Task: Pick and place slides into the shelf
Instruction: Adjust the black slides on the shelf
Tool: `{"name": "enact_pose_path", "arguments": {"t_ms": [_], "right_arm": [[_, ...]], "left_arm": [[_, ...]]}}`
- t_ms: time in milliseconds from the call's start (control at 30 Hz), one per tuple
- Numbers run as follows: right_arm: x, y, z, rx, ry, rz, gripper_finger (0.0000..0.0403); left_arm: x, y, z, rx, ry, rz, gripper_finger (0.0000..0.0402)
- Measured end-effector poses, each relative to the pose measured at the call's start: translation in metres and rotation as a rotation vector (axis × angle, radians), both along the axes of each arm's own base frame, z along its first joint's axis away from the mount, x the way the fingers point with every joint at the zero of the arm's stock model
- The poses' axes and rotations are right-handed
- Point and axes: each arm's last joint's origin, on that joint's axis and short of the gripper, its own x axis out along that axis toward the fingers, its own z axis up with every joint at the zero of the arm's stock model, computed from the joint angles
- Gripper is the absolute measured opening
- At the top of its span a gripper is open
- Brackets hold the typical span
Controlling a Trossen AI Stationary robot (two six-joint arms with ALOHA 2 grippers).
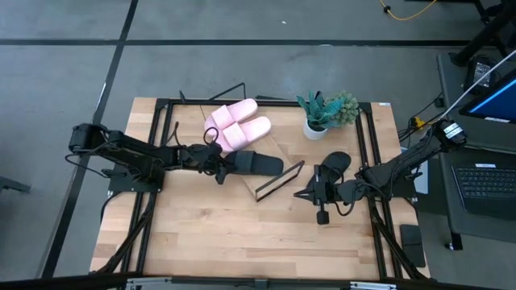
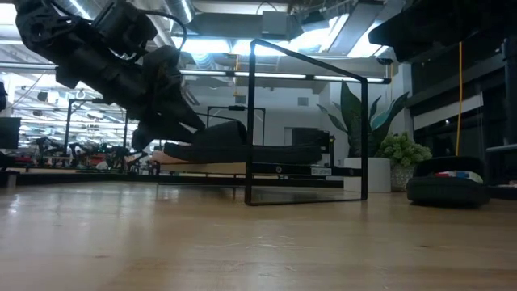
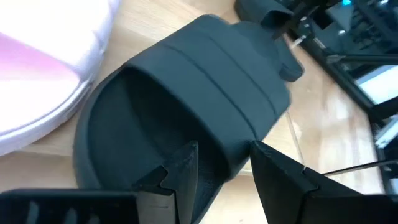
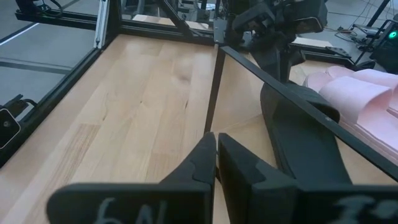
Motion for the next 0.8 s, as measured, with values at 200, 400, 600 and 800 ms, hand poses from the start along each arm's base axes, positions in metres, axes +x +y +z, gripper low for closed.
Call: {"name": "enact_pose_path", "arguments": {"t_ms": [200, 400, 600, 800], "right_arm": [[-0.0001, 0.0, -0.0003, -0.002, 0.003, 0.0, 0.0021], [-0.0003, -0.0001, -0.0007, -0.004, 0.007, 0.0, 0.0021], [-0.0003, -0.0002, -0.0008, -0.004, 0.008, 0.0, 0.0021], [-0.0003, -0.0001, -0.0008, -0.004, 0.008, 0.0, 0.0021]], "left_arm": [[0.0008, 0.0033, 0.0019, -0.011, -0.024, -0.01, 0.0139], [0.0007, 0.0037, 0.0019, -0.012, -0.024, -0.009, 0.0139], [0.0007, 0.0037, 0.002, -0.011, -0.024, -0.009, 0.0139], [0.0007, 0.0038, 0.0019, -0.009, -0.023, -0.006, 0.0139]]}}
